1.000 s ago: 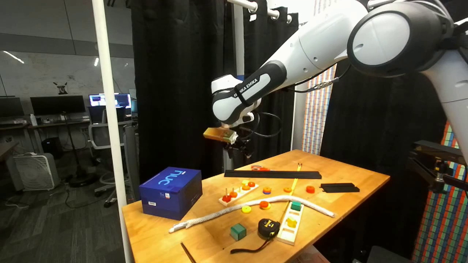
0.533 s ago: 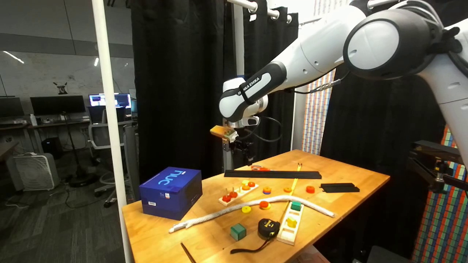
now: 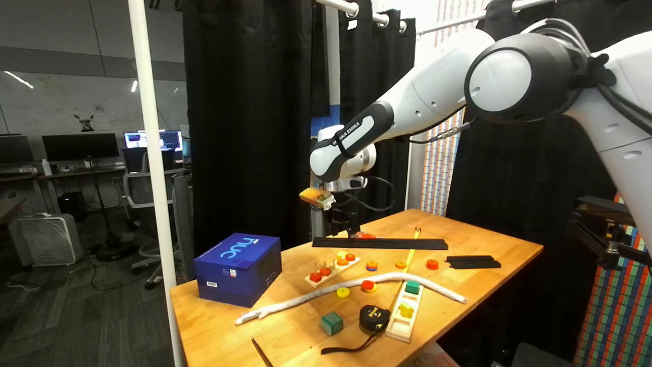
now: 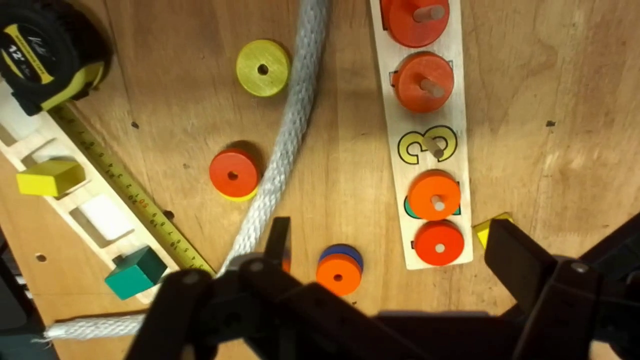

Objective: Remove one orange ring from the right side of the board and put it on the table

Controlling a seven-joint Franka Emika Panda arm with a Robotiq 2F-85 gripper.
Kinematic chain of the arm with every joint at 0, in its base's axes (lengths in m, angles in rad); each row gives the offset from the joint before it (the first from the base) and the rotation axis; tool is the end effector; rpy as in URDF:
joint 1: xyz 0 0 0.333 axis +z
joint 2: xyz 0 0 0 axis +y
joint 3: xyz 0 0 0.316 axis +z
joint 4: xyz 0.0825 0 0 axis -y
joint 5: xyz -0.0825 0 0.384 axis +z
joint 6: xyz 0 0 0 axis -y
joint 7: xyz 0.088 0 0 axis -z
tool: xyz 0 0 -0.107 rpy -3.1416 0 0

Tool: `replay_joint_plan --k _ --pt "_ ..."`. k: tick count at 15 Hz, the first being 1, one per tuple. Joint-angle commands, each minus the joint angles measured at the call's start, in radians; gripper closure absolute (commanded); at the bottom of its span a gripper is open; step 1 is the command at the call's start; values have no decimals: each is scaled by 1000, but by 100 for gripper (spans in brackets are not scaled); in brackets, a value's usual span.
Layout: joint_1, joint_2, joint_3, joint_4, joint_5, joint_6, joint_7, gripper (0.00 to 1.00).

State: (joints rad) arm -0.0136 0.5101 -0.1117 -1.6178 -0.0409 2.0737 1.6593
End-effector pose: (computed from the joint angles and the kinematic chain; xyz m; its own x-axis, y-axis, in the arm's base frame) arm 0.6735 -0.0777 0.3258 -0.1766 -0.9798 0.0934 -0.9824 0.1813 0.0448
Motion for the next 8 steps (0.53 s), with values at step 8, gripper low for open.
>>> replay_joint_plan --k 8 --pt "-50 90 27 43 158 62 -231 0"
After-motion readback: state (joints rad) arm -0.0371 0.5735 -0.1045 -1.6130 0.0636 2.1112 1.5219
